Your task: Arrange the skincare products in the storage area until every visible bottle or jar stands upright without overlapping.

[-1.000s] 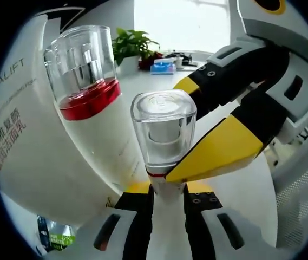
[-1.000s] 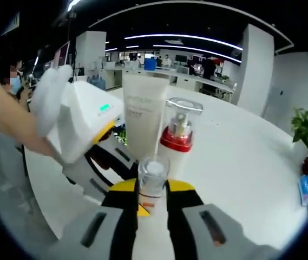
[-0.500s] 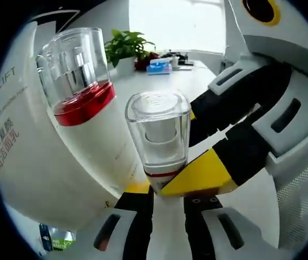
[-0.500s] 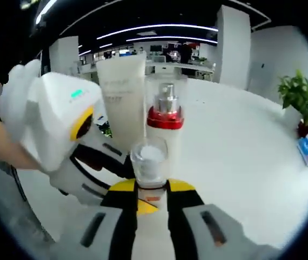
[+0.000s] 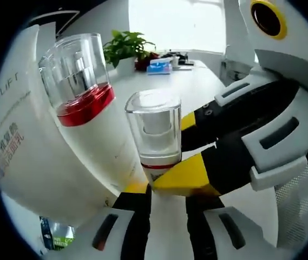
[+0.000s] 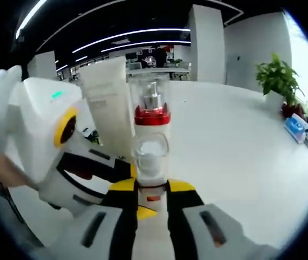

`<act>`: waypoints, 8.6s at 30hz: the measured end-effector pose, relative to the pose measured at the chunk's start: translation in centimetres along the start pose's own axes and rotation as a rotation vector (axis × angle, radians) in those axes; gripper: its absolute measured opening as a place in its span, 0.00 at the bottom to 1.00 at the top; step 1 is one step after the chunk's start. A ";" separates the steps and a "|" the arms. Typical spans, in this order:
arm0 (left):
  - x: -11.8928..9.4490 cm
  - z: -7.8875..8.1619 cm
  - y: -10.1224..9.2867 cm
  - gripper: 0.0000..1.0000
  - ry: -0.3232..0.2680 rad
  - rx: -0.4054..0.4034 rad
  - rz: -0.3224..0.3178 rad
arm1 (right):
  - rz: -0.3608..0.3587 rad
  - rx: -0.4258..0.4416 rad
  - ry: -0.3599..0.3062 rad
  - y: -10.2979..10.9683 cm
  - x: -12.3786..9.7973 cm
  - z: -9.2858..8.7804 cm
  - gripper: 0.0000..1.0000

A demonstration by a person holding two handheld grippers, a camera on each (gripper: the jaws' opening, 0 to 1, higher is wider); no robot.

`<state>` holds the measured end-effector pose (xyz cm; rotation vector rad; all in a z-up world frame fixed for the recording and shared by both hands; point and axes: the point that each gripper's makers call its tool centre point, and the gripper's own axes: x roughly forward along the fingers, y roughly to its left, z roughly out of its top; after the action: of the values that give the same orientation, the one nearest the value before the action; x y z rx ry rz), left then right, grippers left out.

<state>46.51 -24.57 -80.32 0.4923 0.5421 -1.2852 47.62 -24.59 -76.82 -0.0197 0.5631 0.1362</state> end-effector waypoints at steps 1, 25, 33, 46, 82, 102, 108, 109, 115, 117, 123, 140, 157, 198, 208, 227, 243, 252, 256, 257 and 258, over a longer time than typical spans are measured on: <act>-0.2 -0.1 0.0 0.21 0.004 0.002 0.007 | -0.009 0.004 -0.002 -0.1 0.0 0.0 0.19; -4.9 -2.8 0.7 0.21 0.020 -0.087 0.107 | -0.038 -0.010 0.030 0.2 0.4 -0.5 0.20; -5.7 -2.8 0.7 0.21 0.013 -0.089 0.121 | -0.039 0.009 0.050 0.2 0.2 -1.3 0.25; -7.2 -3.0 0.5 0.26 0.009 -0.121 0.151 | -0.011 -0.005 0.067 0.8 -0.5 -1.9 0.35; -15.6 -4.7 -2.0 0.76 -0.070 -0.492 0.289 | 0.260 0.003 0.046 4.6 -5.6 -1.0 0.89; -20.3 -7.3 -4.6 0.87 -0.070 -0.595 0.362 | 0.382 0.036 -0.004 5.1 -9.6 -0.2 1.00; -22.3 -8.6 -5.0 0.90 -0.074 -0.634 0.409 | 0.395 0.041 -0.001 5.0 -10.4 -0.3 1.00; -22.6 -8.8 -5.0 0.91 -0.075 -0.638 0.417 | 0.396 0.045 -0.003 4.9 -10.6 -0.2 1.00; -24.3 -9.8 -5.7 0.95 -0.071 -0.682 0.460 | 0.401 0.070 -0.013 5.3 -11.2 -0.2 1.00; -24.7 -10.2 -5.9 0.97 -0.065 -0.704 0.475 | 0.401 0.065 -0.014 5.3 -11.2 -0.3 1.00; -25.3 -11.1 -6.3 0.97 -0.051 -0.732 0.483 | 0.387 0.080 -0.017 4.9 -11.1 -0.3 1.00; -26.0 -11.7 -4.9 0.97 -0.034 -0.758 0.507 | 0.376 0.054 -0.004 4.9 -10.7 -0.8 1.00; -24.5 -14.6 -2.7 0.86 0.107 -0.827 0.486 | 0.369 0.048 0.015 4.9 -10.4 -1.2 1.00; -21.9 -19.2 6.6 0.38 0.412 -0.896 0.521 | 0.344 0.098 0.038 4.3 -10.0 -1.6 1.00; -21.3 -20.0 7.6 0.30 0.485 -0.887 0.501 | 0.338 0.104 0.038 4.1 -9.9 -1.6 1.00; -21.5 -20.9 8.7 0.22 0.486 -0.888 0.523 | 0.338 0.104 0.048 4.2 -9.8 -1.8 0.96; -22.3 -20.9 8.2 0.17 0.425 -0.945 0.539 | 0.332 0.075 0.042 4.2 -9.9 -1.7 0.95; -22.9 -20.3 7.6 0.16 0.389 -0.961 0.537 | 0.331 0.033 0.030 4.4 -10.0 -1.5 0.93; -23.3 -19.9 7.3 0.16 0.360 -0.978 0.541 | 0.338 0.025 0.027 4.6 -10.1 -1.5 0.93; -23.3 -19.9 7.2 0.16 0.357 -0.978 0.542 | 0.340 0.025 0.027 4.7 -10.1 -1.4 0.92; -23.5 -19.8 7.0 0.16 0.350 -0.979 0.543 | 0.343 0.026 0.028 4.7 -10.2 -1.4 0.92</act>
<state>46.83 6.89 -80.65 0.0117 1.1485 -0.3130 37.71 -21.23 -72.51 0.1009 0.5929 0.4633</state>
